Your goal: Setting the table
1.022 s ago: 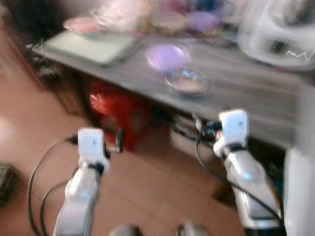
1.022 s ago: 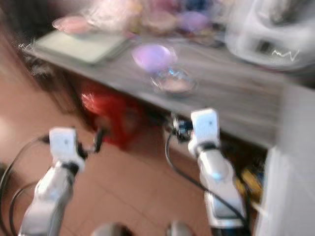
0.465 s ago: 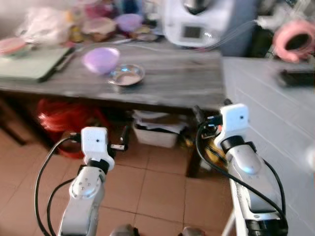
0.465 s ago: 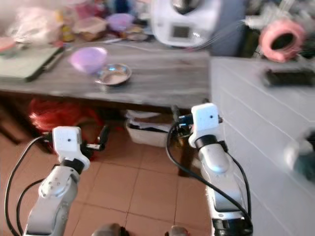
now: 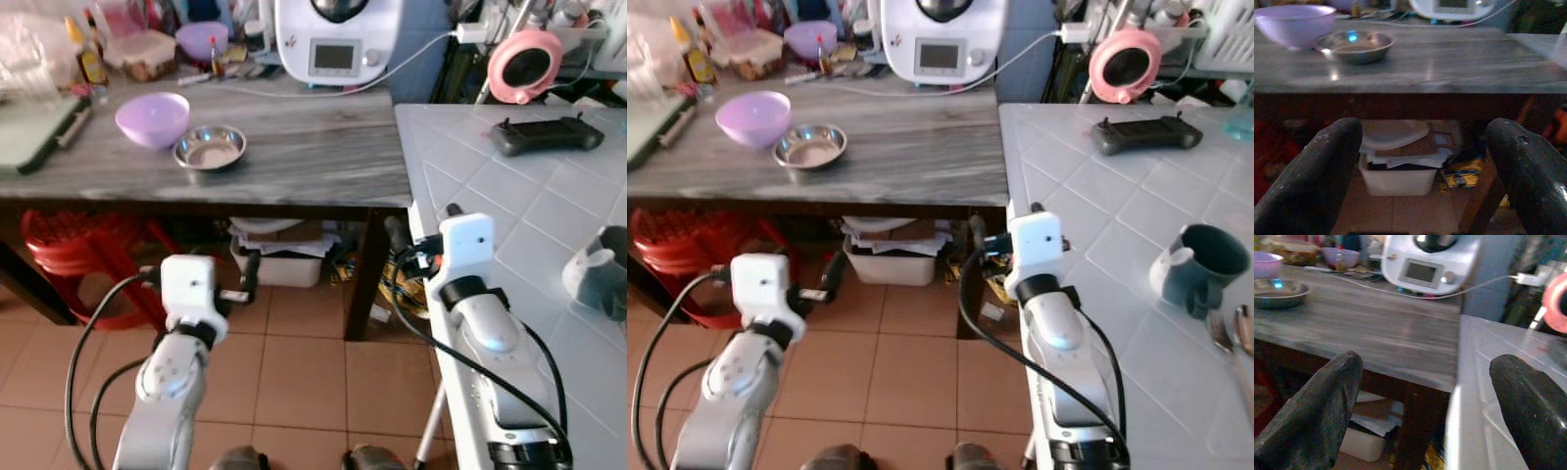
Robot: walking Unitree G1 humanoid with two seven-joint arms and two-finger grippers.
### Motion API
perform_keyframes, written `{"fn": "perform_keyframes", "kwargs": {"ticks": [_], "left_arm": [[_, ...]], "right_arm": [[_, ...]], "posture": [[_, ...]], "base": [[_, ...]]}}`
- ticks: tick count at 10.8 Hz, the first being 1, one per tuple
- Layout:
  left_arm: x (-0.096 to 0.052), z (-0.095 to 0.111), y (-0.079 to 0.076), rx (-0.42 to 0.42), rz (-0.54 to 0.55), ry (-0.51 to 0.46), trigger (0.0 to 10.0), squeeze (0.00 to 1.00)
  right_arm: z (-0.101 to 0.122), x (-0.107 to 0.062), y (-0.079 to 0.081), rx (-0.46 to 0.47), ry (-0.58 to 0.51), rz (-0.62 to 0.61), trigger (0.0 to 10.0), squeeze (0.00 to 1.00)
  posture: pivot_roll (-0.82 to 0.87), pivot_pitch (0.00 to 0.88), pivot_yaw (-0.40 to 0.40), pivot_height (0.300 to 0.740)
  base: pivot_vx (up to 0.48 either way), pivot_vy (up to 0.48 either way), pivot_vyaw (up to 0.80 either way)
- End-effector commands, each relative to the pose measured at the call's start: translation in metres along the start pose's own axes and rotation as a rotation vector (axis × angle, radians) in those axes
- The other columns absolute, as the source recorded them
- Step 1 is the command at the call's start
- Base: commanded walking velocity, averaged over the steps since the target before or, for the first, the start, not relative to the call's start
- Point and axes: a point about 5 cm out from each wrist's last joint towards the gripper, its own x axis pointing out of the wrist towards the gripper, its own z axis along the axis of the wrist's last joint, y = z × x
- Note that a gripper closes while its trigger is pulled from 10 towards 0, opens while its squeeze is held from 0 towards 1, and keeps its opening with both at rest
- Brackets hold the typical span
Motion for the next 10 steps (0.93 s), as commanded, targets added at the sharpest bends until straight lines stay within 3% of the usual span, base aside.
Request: {"fn": "perform_keyframes", "kwargs": {"ticks": [1,3,10], "left_arm": [[-0.0015,0.0038,0.0031,0.001,0.024,-0.013,10.0,0.0],[-0.0024,0.0039,0.0026,-0.004,0.028,-0.007,10.0,0.0],[-0.0019,0.0039,0.0018,0.013,0.017,-0.001,10.0,0.0]], "right_arm": [[0.0035,0.0025,0.0009,-0.003,-0.015,0.004,10.0,0.0],[0.003,0.0028,-0.0059,0.004,-0.008,-0.036,10.0,0.0],[-0.0007,0.0009,-0.0084,0.006,0.017,-0.057,10.0,0.0]], "posture": [[0.03,0.075,0.049,0.74],[0.03,0.083,0.05,0.74],[0.02,0.089,0.063,0.74]], "base": [[0.0,0.0,0.0],[0.0,0.0,0.0],[-0.233,0.0,0.0]]}}
